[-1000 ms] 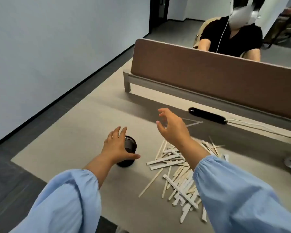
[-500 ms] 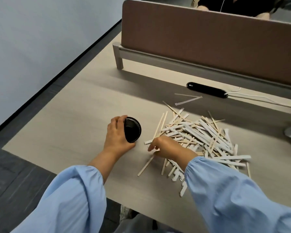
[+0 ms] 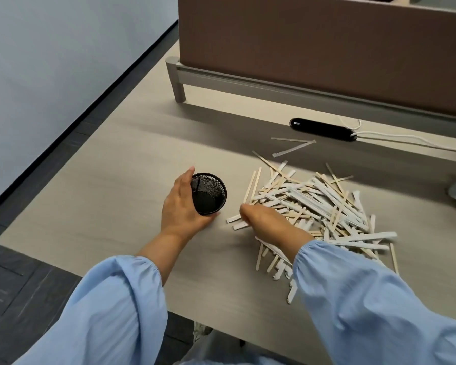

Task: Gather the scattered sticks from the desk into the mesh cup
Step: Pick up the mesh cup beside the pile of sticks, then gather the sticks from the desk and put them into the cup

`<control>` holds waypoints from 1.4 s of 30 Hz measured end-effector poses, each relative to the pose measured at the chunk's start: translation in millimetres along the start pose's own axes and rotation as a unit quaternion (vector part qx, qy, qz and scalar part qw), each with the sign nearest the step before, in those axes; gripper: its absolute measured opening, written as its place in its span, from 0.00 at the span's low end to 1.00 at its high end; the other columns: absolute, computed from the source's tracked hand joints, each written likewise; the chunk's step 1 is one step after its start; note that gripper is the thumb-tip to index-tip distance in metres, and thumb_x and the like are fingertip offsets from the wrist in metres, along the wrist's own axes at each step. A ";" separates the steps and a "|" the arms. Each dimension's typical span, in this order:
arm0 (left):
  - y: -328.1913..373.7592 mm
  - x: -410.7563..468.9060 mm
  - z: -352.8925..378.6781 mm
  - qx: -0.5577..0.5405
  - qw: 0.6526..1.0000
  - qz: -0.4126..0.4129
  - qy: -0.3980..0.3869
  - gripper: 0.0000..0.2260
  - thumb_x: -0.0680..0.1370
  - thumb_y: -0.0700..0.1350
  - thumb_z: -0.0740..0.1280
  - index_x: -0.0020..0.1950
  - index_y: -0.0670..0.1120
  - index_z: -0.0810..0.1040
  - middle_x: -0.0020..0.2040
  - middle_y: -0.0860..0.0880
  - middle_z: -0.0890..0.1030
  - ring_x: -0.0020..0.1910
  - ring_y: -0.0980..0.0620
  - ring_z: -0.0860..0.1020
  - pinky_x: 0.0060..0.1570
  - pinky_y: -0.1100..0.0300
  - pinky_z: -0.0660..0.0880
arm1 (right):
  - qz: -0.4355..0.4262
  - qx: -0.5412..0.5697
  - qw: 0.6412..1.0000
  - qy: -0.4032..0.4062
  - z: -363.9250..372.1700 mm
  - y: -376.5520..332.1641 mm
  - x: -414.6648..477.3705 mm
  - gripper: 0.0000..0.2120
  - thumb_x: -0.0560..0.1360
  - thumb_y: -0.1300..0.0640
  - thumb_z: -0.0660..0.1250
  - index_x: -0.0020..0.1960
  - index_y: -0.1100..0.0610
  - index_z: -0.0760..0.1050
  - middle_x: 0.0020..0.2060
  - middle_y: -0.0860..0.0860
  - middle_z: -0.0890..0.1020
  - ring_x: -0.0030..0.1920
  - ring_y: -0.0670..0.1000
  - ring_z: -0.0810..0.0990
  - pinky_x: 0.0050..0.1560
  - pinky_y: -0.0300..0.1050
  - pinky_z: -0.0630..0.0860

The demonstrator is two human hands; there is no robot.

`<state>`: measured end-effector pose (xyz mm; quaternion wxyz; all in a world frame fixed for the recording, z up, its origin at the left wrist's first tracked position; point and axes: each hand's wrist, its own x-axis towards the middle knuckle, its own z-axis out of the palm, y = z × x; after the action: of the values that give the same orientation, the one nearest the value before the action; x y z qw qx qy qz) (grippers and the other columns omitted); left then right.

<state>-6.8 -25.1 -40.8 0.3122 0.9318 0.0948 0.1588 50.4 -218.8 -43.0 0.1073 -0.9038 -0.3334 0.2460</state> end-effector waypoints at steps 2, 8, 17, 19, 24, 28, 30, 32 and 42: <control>1.1 3.7 1.9 -0.015 1.000 0.001 0.002 0.49 0.58 0.47 0.80 0.72 0.48 0.55 0.66 0.39 0.67 0.60 0.39 0.72 0.55 0.46 0.73 | 0.036 -0.008 0.999 0.021 -8.6 9.2 -1.5 0.08 0.76 0.63 0.55 0.53 0.56 0.66 0.47 0.56 0.73 0.47 0.56 0.71 0.40 0.45 0.64; 5.6 8.8 8.0 -0.011 1.000 0.014 -0.013 0.44 0.58 0.62 0.66 0.69 0.54 0.52 0.59 0.38 0.73 0.56 0.38 0.74 0.55 0.45 0.71 | 0.029 -0.122 0.992 0.011 -0.3 26.3 8.2 0.23 0.75 0.61 0.63 0.69 0.51 0.65 0.61 0.54 0.74 0.63 0.57 0.71 0.60 0.49 0.69; 2.4 21.1 10.6 -0.001 1.000 0.026 -0.015 0.44 0.57 0.64 0.63 0.70 0.54 0.51 0.60 0.41 0.73 0.58 0.41 0.73 0.55 0.47 0.68 | 0.019 -0.182 0.982 0.039 6.1 30.2 19.5 0.13 0.79 0.61 0.56 0.62 0.59 0.68 0.61 0.56 0.73 0.59 0.57 0.70 0.58 0.49 0.68; 0.8 24.2 12.0 -0.001 0.999 0.033 -0.019 0.44 0.58 0.64 0.63 0.70 0.53 0.51 0.61 0.40 0.73 0.58 0.40 0.73 0.55 0.46 0.69 | 0.027 -0.160 0.985 0.055 3.3 31.3 18.7 0.11 0.79 0.60 0.55 0.61 0.57 0.67 0.59 0.55 0.74 0.58 0.56 0.70 0.59 0.49 0.66; -1.1 37.3 17.3 -0.002 0.999 0.042 -0.025 0.44 0.58 0.64 0.64 0.70 0.53 0.51 0.61 0.40 0.73 0.59 0.39 0.73 0.56 0.45 0.69 | 0.083 -0.037 0.990 0.109 -13.9 29.2 21.0 0.06 0.80 0.60 0.53 0.56 0.56 0.65 0.50 0.57 0.79 0.43 0.57 0.73 0.46 0.48 0.68; -0.8 51.9 21.5 -0.007 0.998 0.058 -0.028 0.44 0.58 0.63 0.64 0.70 0.52 0.52 0.61 0.40 0.73 0.58 0.39 0.73 0.55 0.46 0.69 | 0.229 0.180 0.945 0.151 -19.2 36.1 37.5 0.17 0.79 0.48 0.57 0.60 0.60 0.64 0.46 0.57 0.77 0.45 0.58 0.76 0.43 0.48 0.69; -1.8 58.9 22.9 -0.011 0.997 0.067 -0.031 0.44 0.58 0.63 0.64 0.69 0.52 0.52 0.61 0.40 0.73 0.58 0.39 0.73 0.56 0.46 0.69 | 0.291 0.271 0.904 0.161 -20.7 38.4 50.8 0.21 0.76 0.50 0.64 0.62 0.63 0.66 0.51 0.59 0.79 0.52 0.60 0.78 0.48 0.48 0.72; -3.4 66.6 23.6 -0.011 0.997 0.074 -0.035 0.43 0.58 0.63 0.64 0.69 0.53 0.52 0.60 0.39 0.73 0.58 0.39 0.73 0.56 0.47 0.69 | 0.326 0.289 0.885 0.161 -22.3 37.5 64.8 0.19 0.75 0.54 0.66 0.60 0.64 0.69 0.55 0.61 0.79 0.56 0.60 0.78 0.49 0.45 0.71; -16.4 102.8 27.6 -0.010 0.989 0.134 -0.054 0.42 0.59 0.63 0.65 0.69 0.49 0.56 0.58 0.41 0.76 0.56 0.49 0.69 0.52 0.48 0.72 | 0.370 0.175 0.907 0.099 -25.2 18.2 104.0 0.11 0.74 0.61 0.65 0.54 0.64 0.75 0.55 0.60 0.80 0.56 0.61 0.79 0.52 0.47 0.75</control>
<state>97.4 1.0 -47.4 0.3017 0.9403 -0.0493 0.1498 141.7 -165.1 -66.7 0.1973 -0.9488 0.0853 0.2316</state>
